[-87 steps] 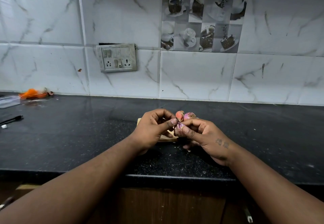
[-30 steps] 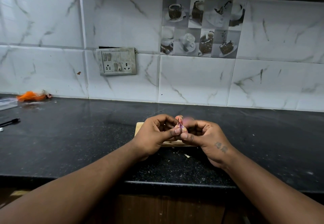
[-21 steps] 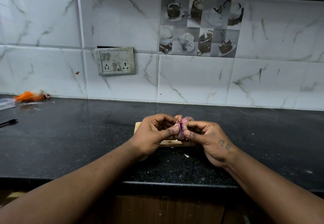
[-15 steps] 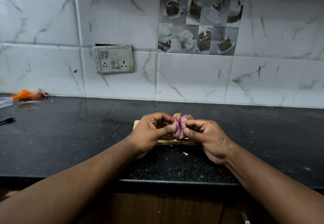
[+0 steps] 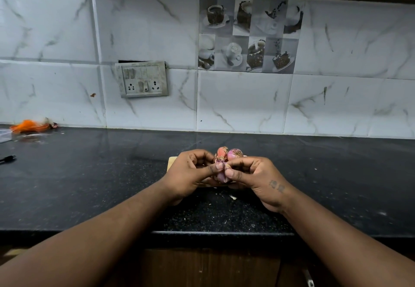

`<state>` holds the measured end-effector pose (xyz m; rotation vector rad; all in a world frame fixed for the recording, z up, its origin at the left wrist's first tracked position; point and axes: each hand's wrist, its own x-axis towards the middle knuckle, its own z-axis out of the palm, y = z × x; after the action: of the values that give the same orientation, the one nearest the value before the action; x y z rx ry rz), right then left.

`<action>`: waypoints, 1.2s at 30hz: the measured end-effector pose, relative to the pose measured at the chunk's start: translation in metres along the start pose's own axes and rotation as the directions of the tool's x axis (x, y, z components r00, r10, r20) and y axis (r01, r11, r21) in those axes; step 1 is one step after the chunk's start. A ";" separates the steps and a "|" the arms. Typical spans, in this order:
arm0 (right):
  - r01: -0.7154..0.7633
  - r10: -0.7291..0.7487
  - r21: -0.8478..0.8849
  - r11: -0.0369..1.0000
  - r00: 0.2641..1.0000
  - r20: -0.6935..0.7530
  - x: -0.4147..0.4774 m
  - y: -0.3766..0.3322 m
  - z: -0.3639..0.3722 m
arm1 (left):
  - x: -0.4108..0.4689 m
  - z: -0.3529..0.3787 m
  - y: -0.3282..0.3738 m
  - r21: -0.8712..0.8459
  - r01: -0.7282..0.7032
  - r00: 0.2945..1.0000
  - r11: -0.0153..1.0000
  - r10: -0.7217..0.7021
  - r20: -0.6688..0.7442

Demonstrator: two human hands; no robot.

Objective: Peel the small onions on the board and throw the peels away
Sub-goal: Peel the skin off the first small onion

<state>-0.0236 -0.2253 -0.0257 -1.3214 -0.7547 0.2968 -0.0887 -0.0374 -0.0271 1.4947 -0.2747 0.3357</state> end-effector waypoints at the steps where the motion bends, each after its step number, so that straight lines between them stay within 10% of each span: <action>1: -0.004 0.004 0.013 1.000 1.000 0.001 0.000 0.000 0.000 | 0.000 -0.001 -0.001 0.004 -0.007 1.000 1.000 0.007 -0.004; 16: -0.086 0.086 0.007 0.996 0.995 0.043 0.004 0.001 -0.001 | 0.005 -0.002 0.002 0.072 0.067 0.995 0.995 -0.062 -0.072; 28: 0.052 -0.092 -0.134 0.990 0.947 -0.308 0.015 0.006 -0.006 | 0.009 -0.007 -0.005 0.366 0.015 0.989 0.930 0.040 -0.142; 36: 0.006 -0.057 -0.156 0.988 0.944 -0.325 0.016 0.009 -0.012 | 0.011 -0.018 -0.007 0.847 0.137 0.956 0.513 0.154 -0.249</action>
<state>-0.0017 -0.2228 -0.0299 -1.4572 -0.5225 -0.0117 -0.0765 -0.0194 -0.0306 2.4109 0.1876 0.7827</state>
